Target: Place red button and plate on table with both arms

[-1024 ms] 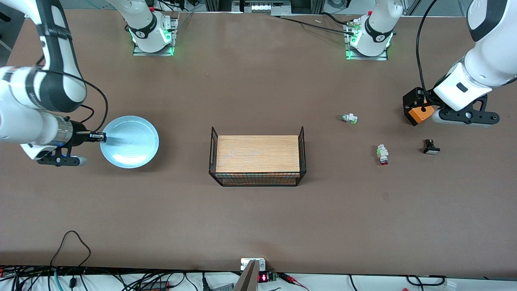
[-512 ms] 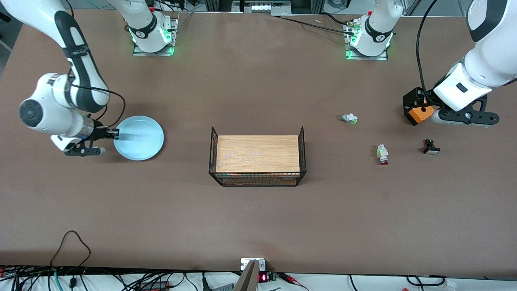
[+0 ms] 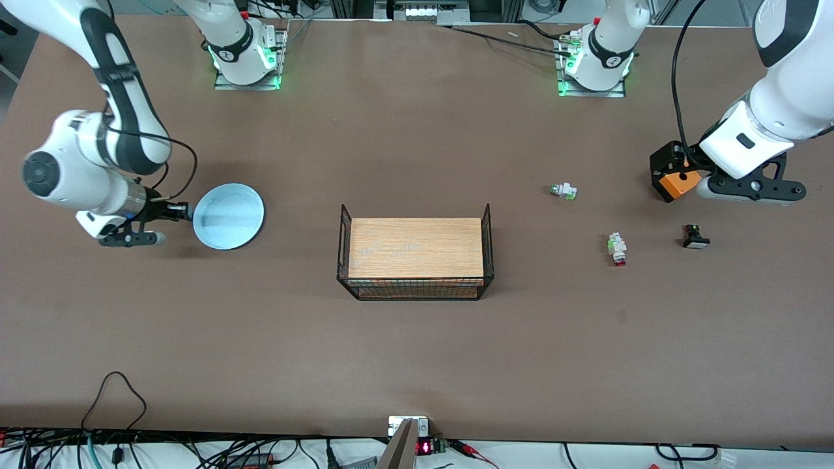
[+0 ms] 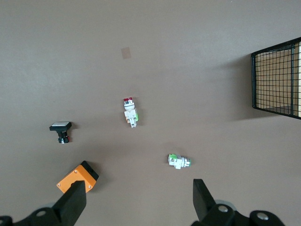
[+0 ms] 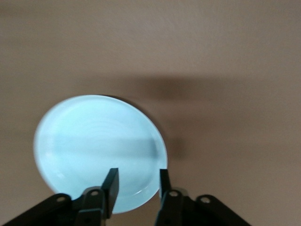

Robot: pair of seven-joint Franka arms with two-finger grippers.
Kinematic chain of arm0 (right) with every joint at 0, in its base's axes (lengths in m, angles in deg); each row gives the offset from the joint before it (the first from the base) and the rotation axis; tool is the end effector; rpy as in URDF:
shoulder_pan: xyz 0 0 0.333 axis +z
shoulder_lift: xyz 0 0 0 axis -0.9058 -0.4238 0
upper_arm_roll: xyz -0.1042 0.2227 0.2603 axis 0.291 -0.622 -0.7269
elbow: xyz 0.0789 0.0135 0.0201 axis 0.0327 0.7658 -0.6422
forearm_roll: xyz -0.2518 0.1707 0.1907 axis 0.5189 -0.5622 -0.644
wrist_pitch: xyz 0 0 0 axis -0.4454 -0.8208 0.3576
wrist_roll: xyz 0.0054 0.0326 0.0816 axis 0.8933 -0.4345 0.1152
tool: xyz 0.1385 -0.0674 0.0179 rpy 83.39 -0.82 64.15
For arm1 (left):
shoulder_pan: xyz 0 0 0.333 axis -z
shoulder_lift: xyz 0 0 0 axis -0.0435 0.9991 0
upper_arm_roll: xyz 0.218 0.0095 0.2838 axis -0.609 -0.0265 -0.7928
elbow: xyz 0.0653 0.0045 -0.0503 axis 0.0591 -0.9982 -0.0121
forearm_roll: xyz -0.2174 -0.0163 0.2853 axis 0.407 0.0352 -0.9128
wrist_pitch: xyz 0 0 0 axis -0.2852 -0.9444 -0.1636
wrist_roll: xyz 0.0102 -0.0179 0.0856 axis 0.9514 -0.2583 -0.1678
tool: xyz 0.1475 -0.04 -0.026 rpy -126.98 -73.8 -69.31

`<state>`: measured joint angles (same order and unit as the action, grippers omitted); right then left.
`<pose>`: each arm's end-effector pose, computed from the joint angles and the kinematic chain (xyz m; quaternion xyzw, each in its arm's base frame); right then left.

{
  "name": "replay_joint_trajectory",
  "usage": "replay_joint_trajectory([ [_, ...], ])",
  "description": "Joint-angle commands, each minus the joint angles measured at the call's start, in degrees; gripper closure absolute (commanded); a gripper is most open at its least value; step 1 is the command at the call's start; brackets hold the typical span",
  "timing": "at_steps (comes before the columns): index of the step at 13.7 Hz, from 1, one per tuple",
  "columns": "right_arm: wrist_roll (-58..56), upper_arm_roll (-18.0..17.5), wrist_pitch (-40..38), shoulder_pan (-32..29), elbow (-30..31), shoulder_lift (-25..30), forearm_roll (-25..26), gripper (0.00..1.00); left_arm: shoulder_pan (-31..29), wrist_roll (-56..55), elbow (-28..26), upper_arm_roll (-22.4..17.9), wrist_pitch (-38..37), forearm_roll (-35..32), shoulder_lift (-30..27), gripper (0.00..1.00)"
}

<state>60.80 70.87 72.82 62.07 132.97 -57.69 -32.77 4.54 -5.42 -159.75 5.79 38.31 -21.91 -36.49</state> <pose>0.5408 -0.0369 0.3146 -0.9964 -0.0053 0.0796 0.0292 0.5237 -0.0611 0.5559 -0.9988 0.0419 0.0257 0.0013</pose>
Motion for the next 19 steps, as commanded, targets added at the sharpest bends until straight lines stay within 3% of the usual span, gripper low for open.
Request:
replay_joint_trajectory([
  [1, 5.59, -2.3, -10.79, 0.3, -9.16, 2.27, 0.31, 0.0, 0.15, 1.3, 1.68, -0.26, -1.29, 1.06, 0.61, 0.0],
  [4, 6.48, -2.49, -19.49, 2.4, -18.74, 3.07, 0.75, 0.0, 0.23, 1.3, 1.68, -0.26, -1.29, 1.06, 0.61, 0.0],
  [7, 7.53, -2.49, -30.48, 4.86, -30.52, 2.98, 4.69, 0.0, 0.15, 1.3, 1.6, -0.26, -1.29, 1.06, 0.69, 0.0],
  [10, 6.83, -1.79, -34.38, 4.26, -38.79, 2.81, 5.32, 0.0, 0.24, 1.82, 1.68, -0.26, -1.29, 1.06, 0.69, 0.0],
  [12, 7.18, 1.71, -34.73, 4.96, -38.73, 3.07, 4.97, 0.0, 0.15, 1.91, 1.6, -0.26, -1.29, 1.06, 0.69, 0.0],
  [14, 7.45, 1.82, -36.14, 4.78, -36.98, 3.68, 4.7, 0.0, 0.15, 2.0, 1.68, -0.26, -1.29, 1.06, 0.69, 0.0],
  [17, 7.36, 1.82, -31.42, 4.78, -28.04, 9.02, 4.7, 0.0, -0.03, 3.58, 1.6, -0.34, -1.29, 1.06, 0.69, 0.0],
  [19, 7.18, 1.82, -30.6, 4.7, -26.68, 10.19, 4.61, 0.0, -0.12, 3.76, 1.6, -0.34, -1.29, 1.15, 0.78, 0.0],
])
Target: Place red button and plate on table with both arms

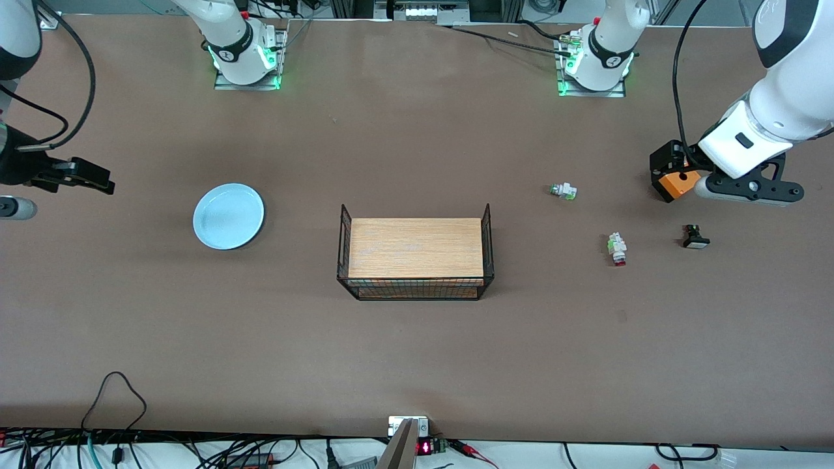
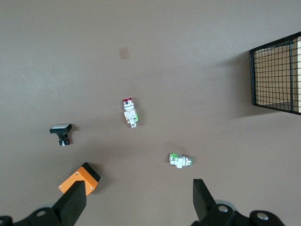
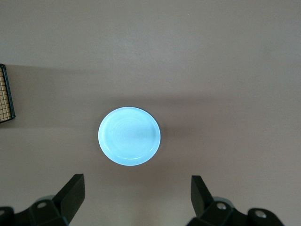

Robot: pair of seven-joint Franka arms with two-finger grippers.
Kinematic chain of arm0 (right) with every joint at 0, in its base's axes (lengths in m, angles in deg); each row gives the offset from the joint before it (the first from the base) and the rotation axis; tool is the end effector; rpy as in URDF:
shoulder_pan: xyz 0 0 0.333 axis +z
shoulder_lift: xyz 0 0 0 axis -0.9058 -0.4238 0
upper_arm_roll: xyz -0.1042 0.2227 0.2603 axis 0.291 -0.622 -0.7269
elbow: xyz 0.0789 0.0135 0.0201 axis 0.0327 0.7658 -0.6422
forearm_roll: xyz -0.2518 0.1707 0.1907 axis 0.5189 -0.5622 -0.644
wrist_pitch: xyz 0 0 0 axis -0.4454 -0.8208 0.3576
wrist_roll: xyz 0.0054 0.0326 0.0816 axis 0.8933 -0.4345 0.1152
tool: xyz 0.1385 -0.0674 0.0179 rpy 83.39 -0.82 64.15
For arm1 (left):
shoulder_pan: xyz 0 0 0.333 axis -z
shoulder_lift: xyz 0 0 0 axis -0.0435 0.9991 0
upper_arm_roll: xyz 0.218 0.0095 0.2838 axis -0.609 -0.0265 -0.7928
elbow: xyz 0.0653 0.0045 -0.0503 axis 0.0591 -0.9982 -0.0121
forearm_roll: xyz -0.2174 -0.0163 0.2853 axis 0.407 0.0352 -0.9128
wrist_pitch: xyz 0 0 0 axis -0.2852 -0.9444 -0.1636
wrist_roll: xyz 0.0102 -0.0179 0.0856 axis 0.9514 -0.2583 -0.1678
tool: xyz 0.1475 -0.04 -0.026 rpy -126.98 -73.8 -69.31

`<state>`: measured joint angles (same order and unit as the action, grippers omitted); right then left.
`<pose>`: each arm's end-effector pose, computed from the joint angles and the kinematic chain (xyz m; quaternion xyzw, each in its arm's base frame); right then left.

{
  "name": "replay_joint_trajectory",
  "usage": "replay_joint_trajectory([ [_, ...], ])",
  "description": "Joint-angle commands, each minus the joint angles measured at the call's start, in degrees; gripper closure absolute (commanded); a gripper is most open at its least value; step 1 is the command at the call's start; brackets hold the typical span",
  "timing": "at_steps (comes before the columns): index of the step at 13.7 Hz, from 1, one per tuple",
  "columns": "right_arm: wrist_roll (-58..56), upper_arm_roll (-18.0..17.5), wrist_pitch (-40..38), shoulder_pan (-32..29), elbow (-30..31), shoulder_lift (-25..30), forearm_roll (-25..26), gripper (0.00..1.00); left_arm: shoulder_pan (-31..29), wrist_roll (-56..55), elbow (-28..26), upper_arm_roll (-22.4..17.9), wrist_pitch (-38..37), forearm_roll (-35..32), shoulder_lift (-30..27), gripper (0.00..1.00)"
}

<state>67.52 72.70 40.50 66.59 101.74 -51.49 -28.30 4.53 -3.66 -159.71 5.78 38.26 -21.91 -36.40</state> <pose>0.5638 -0.0177 0.5633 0.9992 -0.0101 -0.0379 0.0114 0.5241 -0.0609 0.5553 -0.9980 0.0570 0.0266 0.0009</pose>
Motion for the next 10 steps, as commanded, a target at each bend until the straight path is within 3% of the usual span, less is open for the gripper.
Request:
replay_joint_trajectory([
  [1, 0.37, 0.07, 1.54, 0.18, 3.84, 3.99, 0.05, 0.0, -0.11, 1.99, 1.56, -0.25, -1.25, 1.06, 0.69, 0.0],
  [10, -0.15, -0.19, -1.36, 0.18, 1.02, 3.46, 0.05, 0.0, -0.37, 1.99, 1.56, -0.33, -1.25, 1.15, 0.69, 0.0],
])
